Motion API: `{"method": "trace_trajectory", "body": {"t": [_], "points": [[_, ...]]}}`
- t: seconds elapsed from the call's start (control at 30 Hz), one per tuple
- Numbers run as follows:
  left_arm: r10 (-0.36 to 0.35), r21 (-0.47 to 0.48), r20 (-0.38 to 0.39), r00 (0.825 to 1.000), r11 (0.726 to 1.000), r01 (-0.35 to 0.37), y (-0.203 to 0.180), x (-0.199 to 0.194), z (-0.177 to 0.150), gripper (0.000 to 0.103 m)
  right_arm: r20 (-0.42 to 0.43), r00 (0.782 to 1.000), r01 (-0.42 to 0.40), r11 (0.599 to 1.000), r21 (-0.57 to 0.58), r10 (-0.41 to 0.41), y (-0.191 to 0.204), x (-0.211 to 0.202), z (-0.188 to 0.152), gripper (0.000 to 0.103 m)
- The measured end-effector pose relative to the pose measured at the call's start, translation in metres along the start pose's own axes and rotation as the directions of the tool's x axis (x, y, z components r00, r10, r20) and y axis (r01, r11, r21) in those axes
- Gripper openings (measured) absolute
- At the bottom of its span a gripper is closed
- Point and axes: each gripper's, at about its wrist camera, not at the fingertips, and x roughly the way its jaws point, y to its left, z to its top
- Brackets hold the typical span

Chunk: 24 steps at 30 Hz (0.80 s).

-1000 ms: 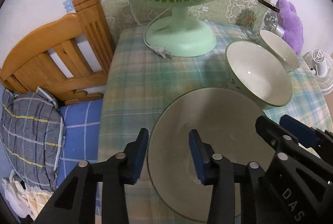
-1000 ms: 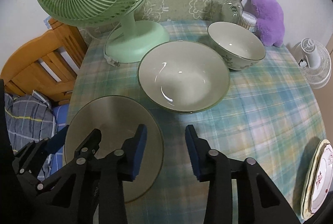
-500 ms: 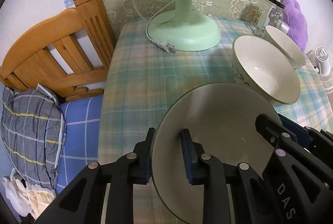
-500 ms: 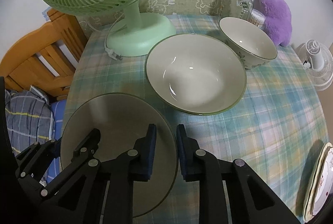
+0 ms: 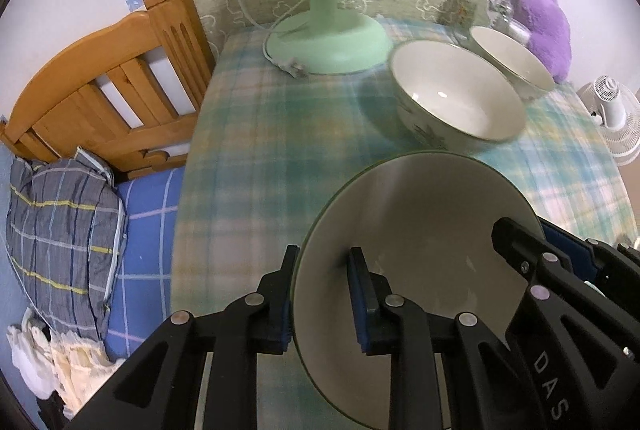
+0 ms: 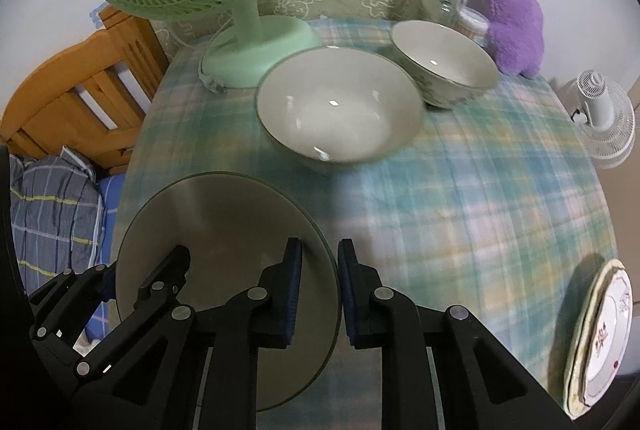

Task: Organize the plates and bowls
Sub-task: 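Lift and carry the plain bowl with both grippers toward the plate stack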

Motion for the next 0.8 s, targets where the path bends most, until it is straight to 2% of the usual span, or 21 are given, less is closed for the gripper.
{"method": "trace_trajectory", "body": {"t": [0.43,0.8], "points": [[0.005,-0.032,-0.024,1.000,0.999,-0.005,-0.061,-0.038,-0.049,0.021,-0.025,1.000,-0.004,1.000,-0.021,0.004,-0.058,-0.041,-0.049,0.022],[0.007,-0.063,-0.054,0.999,0.998,-0.010,-0.117,-0.053,-0.087,0.021,-0.053,0.999,-0.011,0.998,-0.055,0.008,-0.114,-0.060,-0.086,0.022]]}}
